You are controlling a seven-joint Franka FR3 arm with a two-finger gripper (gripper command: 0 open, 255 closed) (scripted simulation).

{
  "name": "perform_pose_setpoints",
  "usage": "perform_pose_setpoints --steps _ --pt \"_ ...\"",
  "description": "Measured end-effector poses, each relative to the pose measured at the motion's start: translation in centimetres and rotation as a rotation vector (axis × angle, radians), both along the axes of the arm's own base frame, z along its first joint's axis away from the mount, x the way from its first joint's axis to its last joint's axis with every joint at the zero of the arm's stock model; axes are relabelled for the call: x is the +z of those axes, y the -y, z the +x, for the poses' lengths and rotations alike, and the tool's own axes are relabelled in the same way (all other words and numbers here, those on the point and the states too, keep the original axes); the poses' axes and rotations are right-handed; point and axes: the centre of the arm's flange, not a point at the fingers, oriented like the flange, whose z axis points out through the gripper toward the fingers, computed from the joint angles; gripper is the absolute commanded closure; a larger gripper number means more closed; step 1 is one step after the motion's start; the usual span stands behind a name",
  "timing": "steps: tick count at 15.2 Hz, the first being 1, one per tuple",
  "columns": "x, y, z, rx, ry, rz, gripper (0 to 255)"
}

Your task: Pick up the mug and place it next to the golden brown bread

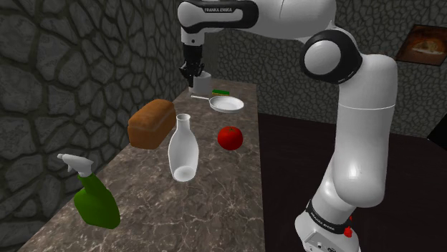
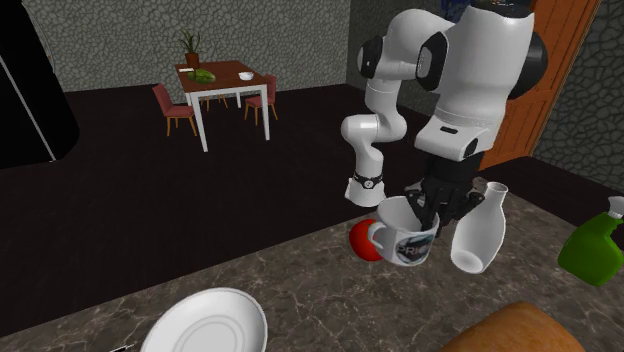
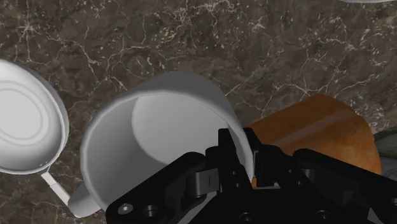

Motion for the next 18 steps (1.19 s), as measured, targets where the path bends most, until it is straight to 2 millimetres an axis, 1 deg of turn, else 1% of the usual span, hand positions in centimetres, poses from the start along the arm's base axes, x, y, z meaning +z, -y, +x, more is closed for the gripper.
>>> perform_pose_setpoints --steps 3,11,18 --pt "-1.2 -0.9 0.3 0.000 0.000 0.000 255" --pt "-5.2 -1.1 0.4 -0.001 0.000 0.000 255" --pt "-9.0 -0.9 0.3 -0.001 0.000 0.000 255"
